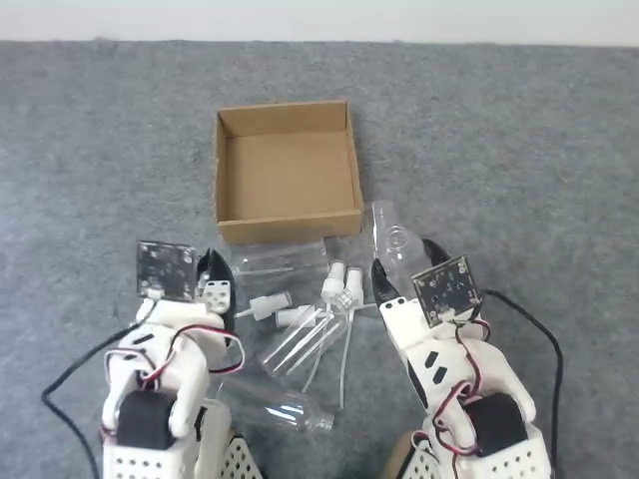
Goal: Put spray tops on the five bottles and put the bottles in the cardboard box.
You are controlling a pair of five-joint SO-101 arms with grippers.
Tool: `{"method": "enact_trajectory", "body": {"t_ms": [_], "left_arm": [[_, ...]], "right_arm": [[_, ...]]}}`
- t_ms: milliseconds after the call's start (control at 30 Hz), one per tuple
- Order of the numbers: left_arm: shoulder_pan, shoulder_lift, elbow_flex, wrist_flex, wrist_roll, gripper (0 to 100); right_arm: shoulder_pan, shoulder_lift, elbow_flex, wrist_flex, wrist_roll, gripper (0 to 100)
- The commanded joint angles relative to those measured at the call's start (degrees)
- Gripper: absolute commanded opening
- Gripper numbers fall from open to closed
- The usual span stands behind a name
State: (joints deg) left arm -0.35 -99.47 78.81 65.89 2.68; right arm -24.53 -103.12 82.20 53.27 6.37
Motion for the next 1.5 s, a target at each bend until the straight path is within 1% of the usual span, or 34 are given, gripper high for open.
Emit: {"method": "enact_trajectory", "body": {"t_ms": [0, 67, 200, 367, 533, 633, 733, 800, 1000, 1100, 1333, 1467], "left_arm": [[0.53, 0.26, -5.76, -0.18, -5.89, 2], [0.53, 0.26, -6.81, 1.67, -6.95, 2], [0.53, 4.75, -8.92, 4.13, -13.19, 2], [0.70, 18.99, -15.96, 7.38, -17.58, 2], [6.68, 33.32, -22.73, 11.69, -21.19, 2], [8.62, 40.79, -25.10, 12.04, -21.27, 2], [8.62, 47.38, -26.86, 12.04, -21.54, 7], [8.62, 51.43, -27.91, 12.13, -23.47, 10], [8.62, 62.15, -31.25, 12.13, -28.66, 10], [8.62, 67.78, -33.10, 12.13, -30.86, 10], [8.79, 80.26, -38.20, 12.13, -35.69, 10], [11.16, 85.80, -38.81, 12.13, -39.30, 10]], "right_arm": [[0.75, -0.84, -0.70, -1.54, -0.62, 13.3], [0.75, -0.84, -0.79, -1.54, -0.62, 13.3], [0.75, -0.84, -0.79, -1.54, -0.62, 13.3], [0.75, -0.84, -0.79, -1.45, -0.62, 13.3], [0.75, -0.84, -0.79, -1.45, -0.62, 13.3], [0.75, -0.84, -0.79, -1.36, -0.62, 13.3], [0.84, -0.84, -0.88, -1.19, -0.62, 13.3], [0.84, -0.84, -0.88, -1.19, -0.62, 13.3], [4.53, -0.84, -1.14, -1.19, -0.79, 13.3], [5.67, -0.84, -1.23, -1.54, -2.90, 13.3], [5.76, -0.84, -1.23, -1.54, -3.52, 13.3], [5.85, -0.84, -1.23, -1.54, -3.52, 13.3]]}}
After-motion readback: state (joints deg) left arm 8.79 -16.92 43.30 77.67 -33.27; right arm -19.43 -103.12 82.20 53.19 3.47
